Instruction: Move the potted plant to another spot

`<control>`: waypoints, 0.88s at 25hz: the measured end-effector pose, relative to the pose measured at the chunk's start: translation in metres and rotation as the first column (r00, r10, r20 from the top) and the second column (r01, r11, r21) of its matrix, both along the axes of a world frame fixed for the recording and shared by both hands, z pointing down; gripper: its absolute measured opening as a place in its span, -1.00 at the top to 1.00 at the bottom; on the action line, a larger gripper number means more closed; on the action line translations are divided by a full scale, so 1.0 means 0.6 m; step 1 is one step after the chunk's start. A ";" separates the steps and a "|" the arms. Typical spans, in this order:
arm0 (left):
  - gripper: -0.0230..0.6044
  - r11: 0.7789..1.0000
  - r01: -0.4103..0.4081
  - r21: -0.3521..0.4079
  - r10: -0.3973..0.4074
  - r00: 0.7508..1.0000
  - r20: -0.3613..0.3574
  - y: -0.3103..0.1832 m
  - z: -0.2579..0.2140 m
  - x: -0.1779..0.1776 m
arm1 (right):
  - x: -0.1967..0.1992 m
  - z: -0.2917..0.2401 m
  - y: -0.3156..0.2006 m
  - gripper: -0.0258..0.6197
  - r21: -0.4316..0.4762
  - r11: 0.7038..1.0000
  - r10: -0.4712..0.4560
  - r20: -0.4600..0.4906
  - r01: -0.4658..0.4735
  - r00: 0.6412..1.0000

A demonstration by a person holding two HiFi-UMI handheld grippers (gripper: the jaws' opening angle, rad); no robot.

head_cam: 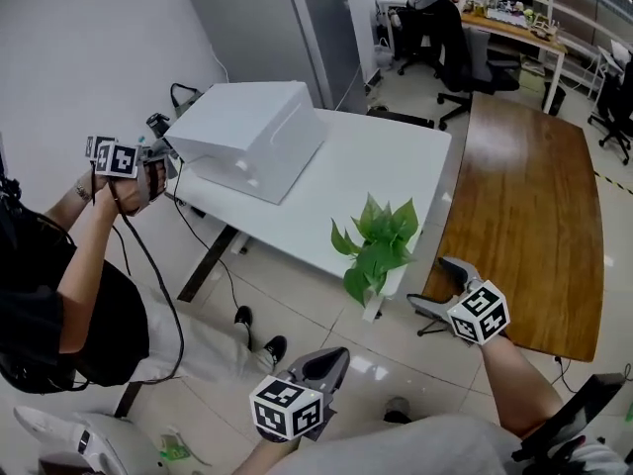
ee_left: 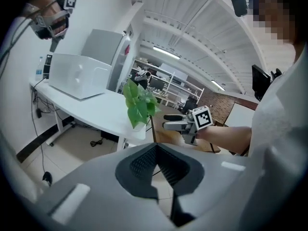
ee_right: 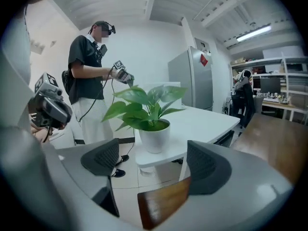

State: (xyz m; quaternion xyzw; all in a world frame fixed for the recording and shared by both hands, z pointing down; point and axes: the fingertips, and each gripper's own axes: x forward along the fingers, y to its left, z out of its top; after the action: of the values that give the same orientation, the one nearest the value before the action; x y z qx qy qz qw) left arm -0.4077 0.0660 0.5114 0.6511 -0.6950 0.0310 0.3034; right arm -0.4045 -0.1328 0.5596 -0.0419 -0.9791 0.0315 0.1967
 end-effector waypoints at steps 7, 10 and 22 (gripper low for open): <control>0.95 0.979 -0.194 0.061 0.195 0.981 -0.006 -0.102 -0.019 0.102 | 0.187 -0.098 0.022 0.29 -0.031 0.998 0.057 0.065 -0.055 0.996; 0.95 0.968 -0.238 0.079 0.239 0.971 -0.004 -0.114 -0.030 0.160 | 0.255 -0.119 0.054 0.50 -0.051 0.998 0.052 0.078 -0.048 0.996; 0.95 0.914 -0.382 0.138 0.382 0.924 0.030 -0.053 -0.069 0.431 | 0.512 -0.156 0.237 0.90 -0.046 0.996 0.084 0.077 -0.081 0.993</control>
State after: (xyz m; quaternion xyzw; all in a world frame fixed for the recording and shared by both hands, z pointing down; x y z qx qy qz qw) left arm -0.1494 0.0339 0.4697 0.7941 -0.5553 0.0409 0.2437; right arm -0.0975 0.0094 0.4657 -0.0069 -0.9861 0.0589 0.1555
